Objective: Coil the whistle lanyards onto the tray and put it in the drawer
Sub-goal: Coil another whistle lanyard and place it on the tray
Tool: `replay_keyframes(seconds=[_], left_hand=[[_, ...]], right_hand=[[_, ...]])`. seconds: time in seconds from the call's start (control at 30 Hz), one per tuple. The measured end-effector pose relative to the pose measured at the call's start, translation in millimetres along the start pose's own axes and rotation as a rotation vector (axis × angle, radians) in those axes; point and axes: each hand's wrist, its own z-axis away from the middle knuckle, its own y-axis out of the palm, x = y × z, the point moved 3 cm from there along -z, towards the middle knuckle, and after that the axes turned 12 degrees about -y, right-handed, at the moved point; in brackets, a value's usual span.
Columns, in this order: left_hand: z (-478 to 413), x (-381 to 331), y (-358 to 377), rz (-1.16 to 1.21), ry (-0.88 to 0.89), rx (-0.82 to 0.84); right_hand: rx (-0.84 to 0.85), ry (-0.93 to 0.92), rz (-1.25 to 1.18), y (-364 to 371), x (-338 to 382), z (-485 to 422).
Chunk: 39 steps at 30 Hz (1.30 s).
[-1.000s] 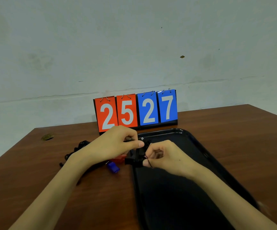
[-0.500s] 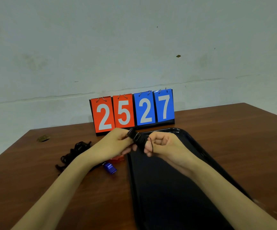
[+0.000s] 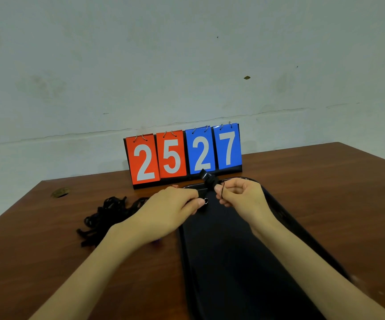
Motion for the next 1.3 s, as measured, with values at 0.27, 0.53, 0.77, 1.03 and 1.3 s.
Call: replay_keyframes(seconds=[0.27,0.53,0.77,1.03,1.3], left_hand=[[12,-15,-9,-0.246,0.08,0.021],[7,8,-28,-0.044,0.001,0.073],[2,18,-31,0.27,-0.08,0.168],[3,13,-30,0.762,-0.192,0.237],[3,-3,-16,1.265,-0.258,-0.008]], right_hand=[[0.28,-0.332,0.546,20,7,15],[0.511,-0.405,0.467,30,15,24],[0.588,-0.32,0.21,29,20,24],[0.61,-0.07,-0.39,29,25,26],[0.392,0.426,-1.2,31,9,19]])
